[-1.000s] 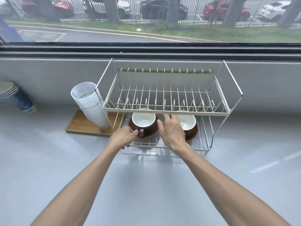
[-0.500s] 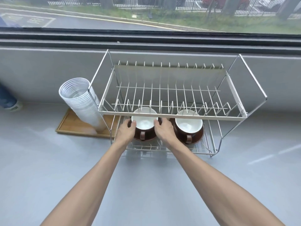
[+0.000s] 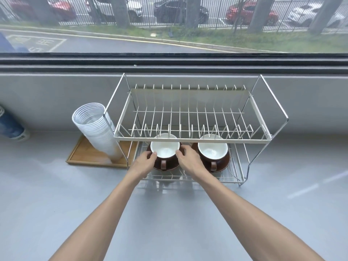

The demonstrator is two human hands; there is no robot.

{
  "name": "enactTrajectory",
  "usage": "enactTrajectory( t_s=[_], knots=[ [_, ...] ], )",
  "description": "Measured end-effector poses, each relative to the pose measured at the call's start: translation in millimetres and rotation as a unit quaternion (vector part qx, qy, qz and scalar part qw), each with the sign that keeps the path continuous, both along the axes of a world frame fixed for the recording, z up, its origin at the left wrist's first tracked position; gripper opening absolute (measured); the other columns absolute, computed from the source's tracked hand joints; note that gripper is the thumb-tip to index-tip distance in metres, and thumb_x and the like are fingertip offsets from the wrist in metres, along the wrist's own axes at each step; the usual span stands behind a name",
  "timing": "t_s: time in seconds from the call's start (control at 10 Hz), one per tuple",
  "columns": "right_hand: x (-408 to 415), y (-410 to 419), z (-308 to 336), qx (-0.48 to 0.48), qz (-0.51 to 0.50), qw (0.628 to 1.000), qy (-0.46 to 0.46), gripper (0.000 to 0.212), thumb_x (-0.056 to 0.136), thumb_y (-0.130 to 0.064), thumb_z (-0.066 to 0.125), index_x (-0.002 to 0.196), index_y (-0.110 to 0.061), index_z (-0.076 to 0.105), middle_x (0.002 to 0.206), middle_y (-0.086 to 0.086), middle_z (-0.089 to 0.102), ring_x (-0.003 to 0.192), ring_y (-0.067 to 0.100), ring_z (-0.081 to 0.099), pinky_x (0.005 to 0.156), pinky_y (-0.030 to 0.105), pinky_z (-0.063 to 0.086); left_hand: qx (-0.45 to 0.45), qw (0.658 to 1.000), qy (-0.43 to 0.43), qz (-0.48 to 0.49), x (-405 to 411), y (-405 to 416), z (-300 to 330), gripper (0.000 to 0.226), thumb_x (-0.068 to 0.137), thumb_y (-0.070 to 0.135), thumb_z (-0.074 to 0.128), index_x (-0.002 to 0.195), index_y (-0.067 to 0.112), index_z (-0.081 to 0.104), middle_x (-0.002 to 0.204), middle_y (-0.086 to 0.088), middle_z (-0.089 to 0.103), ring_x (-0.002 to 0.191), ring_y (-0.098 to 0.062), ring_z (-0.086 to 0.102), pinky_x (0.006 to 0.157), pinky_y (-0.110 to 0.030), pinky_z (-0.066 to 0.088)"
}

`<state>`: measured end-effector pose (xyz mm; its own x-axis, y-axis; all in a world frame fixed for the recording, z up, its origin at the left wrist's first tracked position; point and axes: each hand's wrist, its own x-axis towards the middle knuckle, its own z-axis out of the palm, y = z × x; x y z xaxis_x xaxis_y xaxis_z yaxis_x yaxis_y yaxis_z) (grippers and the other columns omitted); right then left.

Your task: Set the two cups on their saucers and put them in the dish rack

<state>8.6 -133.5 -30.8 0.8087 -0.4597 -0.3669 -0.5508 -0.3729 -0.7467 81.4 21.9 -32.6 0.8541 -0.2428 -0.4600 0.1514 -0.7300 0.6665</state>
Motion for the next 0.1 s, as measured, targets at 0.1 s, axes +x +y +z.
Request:
enactTrajectory(
  t_s=[0.1],
  knots=[
    [-13.4,-3.0,12.2,-0.038,0.045,0.997,0.054,0.045,0.092,-0.037,0.045,0.132,-0.02,0.059,0.133,0.009,0.063,0.124,0.033,0.057,0.104,0.044,0.046,0.038,0.996,0.014,-0.08,-12.0,10.0,22.4,0.046,0.101,0.041,0.042,0.139,0.016,0.051,0.119,-0.003,0.058,0.092,-0.021,0.057,0.077,-0.032,0.051]
  ],
)
